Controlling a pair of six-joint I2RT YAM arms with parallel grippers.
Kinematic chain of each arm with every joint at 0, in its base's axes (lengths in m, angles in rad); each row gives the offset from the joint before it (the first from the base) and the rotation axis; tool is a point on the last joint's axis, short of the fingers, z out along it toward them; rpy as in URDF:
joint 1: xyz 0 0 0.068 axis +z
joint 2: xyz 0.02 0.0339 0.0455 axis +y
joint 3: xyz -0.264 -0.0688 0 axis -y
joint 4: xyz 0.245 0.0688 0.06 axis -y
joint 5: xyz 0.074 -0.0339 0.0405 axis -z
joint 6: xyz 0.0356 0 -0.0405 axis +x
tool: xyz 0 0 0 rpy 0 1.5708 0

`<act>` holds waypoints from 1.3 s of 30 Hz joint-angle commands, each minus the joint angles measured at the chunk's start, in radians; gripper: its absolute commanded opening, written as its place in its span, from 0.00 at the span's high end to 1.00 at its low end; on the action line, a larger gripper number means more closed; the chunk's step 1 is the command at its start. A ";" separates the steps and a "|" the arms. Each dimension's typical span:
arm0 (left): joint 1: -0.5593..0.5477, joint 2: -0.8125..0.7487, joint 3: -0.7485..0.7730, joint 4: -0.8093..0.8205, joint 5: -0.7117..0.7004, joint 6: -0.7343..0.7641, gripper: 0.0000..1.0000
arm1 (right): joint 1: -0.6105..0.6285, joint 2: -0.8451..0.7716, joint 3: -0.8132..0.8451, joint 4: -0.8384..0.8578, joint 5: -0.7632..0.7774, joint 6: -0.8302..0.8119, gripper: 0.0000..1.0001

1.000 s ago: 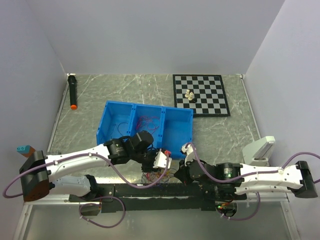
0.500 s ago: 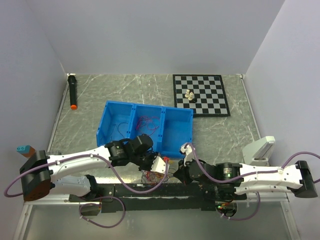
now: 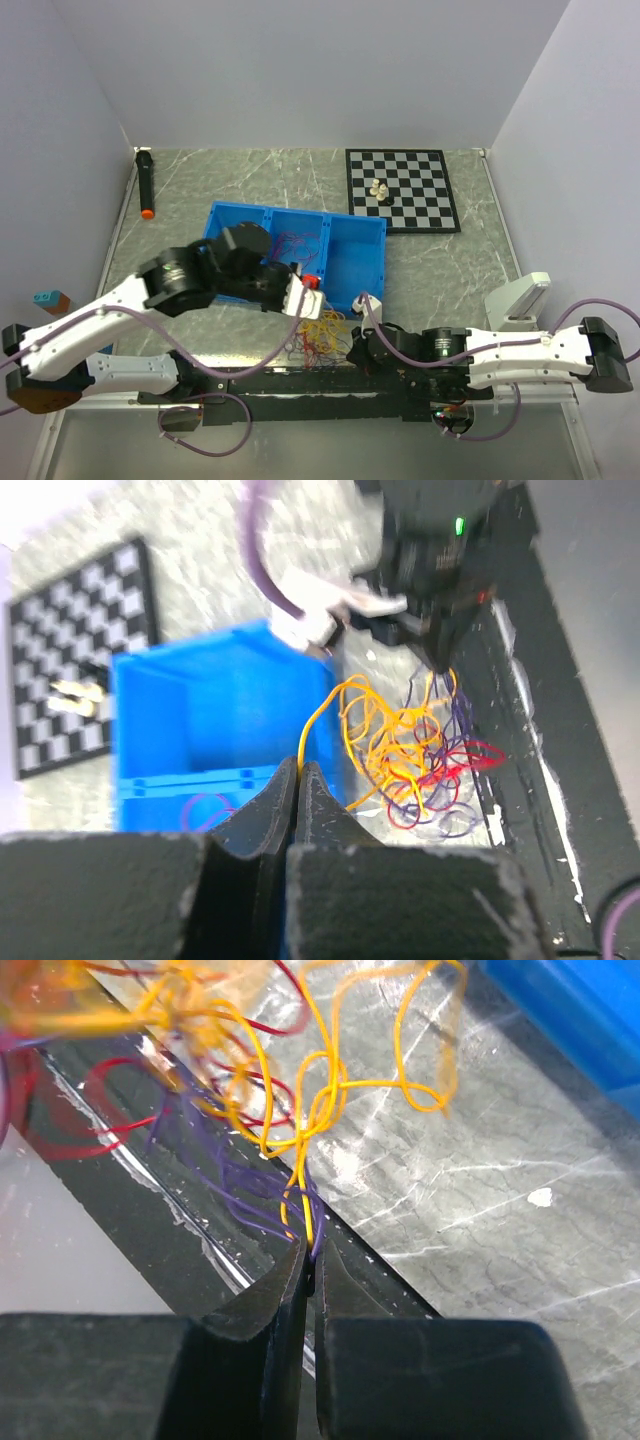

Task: Untangle the cables

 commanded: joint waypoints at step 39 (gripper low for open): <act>0.030 -0.090 0.361 1.291 -0.301 0.649 0.99 | -0.003 0.262 0.048 -0.032 -0.102 0.127 1.00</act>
